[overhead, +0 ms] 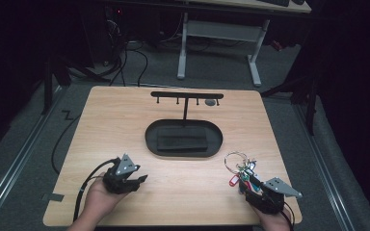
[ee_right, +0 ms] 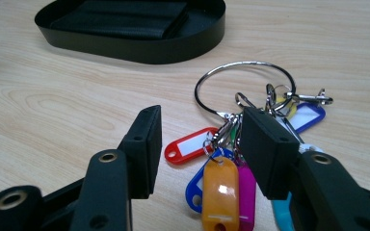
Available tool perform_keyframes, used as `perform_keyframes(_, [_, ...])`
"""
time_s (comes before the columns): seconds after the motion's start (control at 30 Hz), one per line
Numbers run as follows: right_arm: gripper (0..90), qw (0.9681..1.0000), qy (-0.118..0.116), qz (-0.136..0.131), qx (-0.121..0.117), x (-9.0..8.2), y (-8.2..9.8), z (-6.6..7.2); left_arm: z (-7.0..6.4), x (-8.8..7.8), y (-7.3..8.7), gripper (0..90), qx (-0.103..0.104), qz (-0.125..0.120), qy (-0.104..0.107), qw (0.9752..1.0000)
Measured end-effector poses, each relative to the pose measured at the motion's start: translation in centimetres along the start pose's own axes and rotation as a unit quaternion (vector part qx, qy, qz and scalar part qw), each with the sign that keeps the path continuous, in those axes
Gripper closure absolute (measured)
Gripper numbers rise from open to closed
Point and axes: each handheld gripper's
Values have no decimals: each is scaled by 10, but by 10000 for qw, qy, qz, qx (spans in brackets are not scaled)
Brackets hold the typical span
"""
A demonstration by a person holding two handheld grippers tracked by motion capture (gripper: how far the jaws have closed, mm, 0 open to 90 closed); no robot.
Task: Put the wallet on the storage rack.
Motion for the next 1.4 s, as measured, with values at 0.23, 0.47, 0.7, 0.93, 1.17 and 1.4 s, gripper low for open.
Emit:
perform_keyframes(0.23, [531,9999,-29,71,-145,0,0,6,4,-8,36,378,-142,-79,-234,9996])
perform_keyframes(0.47, [518,9997,32,157,-175,3,1,8,18,-26,40,342,-362,-620,-283,9970])
perform_keyframes(0.7, [480,9985,90,426,-335,10,1,12,18,-25,50,324,-234,-428,-272,9984])
perform_keyframes(0.93, [411,9953,93,819,-517,24,-11,21,16,-25,46,312,-177,-677,-165,9974])
perform_keyframes(1.17, [410,9878,101,1351,-768,33,-20,28,16,-22,47,319,-271,-579,-109,9979])
perform_keyframes(1.4, [403,9743,92,1989,-1056,43,-35,24,11,-16,45,308,-114,-461,-50,9989])
Point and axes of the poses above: each handheld gripper's, and its own axes: x roughly forward along the jaws, y roughly out of its underside, z roughly to its left, and after that the axes turned 12 degrees about -z, right-handed
